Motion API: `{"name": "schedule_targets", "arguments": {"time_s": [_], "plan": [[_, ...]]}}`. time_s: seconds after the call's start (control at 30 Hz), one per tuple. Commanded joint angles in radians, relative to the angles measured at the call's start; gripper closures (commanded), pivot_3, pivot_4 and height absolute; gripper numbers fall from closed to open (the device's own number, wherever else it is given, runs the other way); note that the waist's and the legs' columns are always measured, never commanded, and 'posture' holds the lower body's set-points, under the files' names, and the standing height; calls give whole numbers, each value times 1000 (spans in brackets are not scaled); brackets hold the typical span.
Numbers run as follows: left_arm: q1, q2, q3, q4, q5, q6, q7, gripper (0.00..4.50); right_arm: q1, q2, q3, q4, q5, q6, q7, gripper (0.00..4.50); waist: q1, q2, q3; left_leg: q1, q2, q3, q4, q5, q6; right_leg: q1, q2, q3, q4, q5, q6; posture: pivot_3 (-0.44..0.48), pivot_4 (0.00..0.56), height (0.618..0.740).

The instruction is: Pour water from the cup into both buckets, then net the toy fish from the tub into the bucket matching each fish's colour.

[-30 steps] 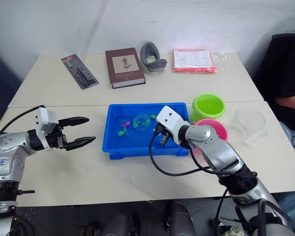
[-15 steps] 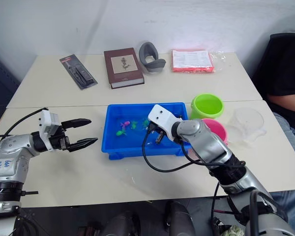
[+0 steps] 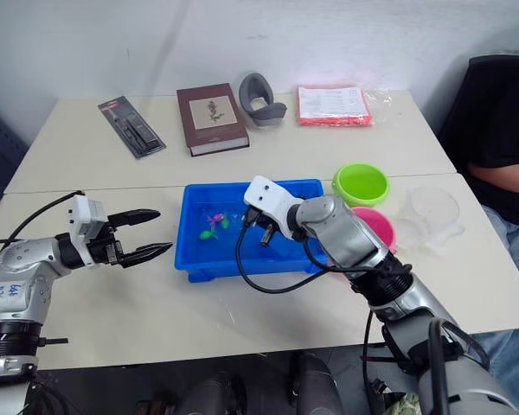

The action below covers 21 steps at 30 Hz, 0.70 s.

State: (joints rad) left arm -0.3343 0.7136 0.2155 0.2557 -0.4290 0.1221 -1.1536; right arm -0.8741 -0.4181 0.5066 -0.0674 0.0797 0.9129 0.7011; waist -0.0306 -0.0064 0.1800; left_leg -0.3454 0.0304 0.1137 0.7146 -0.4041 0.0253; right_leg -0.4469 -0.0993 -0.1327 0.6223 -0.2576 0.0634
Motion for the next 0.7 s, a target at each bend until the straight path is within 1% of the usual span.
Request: {"name": "schedule_targets", "arguments": {"time_s": [0.03,0.17,0.37,0.47,0.7], "plan": [[8,-6,18,-12,-13,-14,5,36,-21,27,-13,-8,-3,-23,12,4500,0,0,0,0,0,0,0,0,0,0,0,0,0,0,0,0,150,740],[8,-9,18,-9,-12,-17,4,36,-1,51,-44,-12,13,-29,12,4500,0,0,0,0,0,0,0,0,0,0,0,0,0,0,0,0,150,740],[3,-11,16,1,-11,-23,-2,36,15,50,-44,-22,13,-35,19,4500,0,0,0,-1,0,-1,0,0,0,0,0,0,0,0,0,0,150,740],[-2,-12,14,6,-10,-26,-4,36,27,57,-65,-36,30,-30,22,4500,0,0,0,-1,0,-1,0,0,0,0,0,0,0,0,0,0,150,740],[-7,-13,12,11,-14,-33,-18,36,113,-29,-174,-170,95,-51,66,4500,3,0,0,-5,-1,-4,2,0,0,-1,0,-1,-1,0,0,0,150,740]]}}
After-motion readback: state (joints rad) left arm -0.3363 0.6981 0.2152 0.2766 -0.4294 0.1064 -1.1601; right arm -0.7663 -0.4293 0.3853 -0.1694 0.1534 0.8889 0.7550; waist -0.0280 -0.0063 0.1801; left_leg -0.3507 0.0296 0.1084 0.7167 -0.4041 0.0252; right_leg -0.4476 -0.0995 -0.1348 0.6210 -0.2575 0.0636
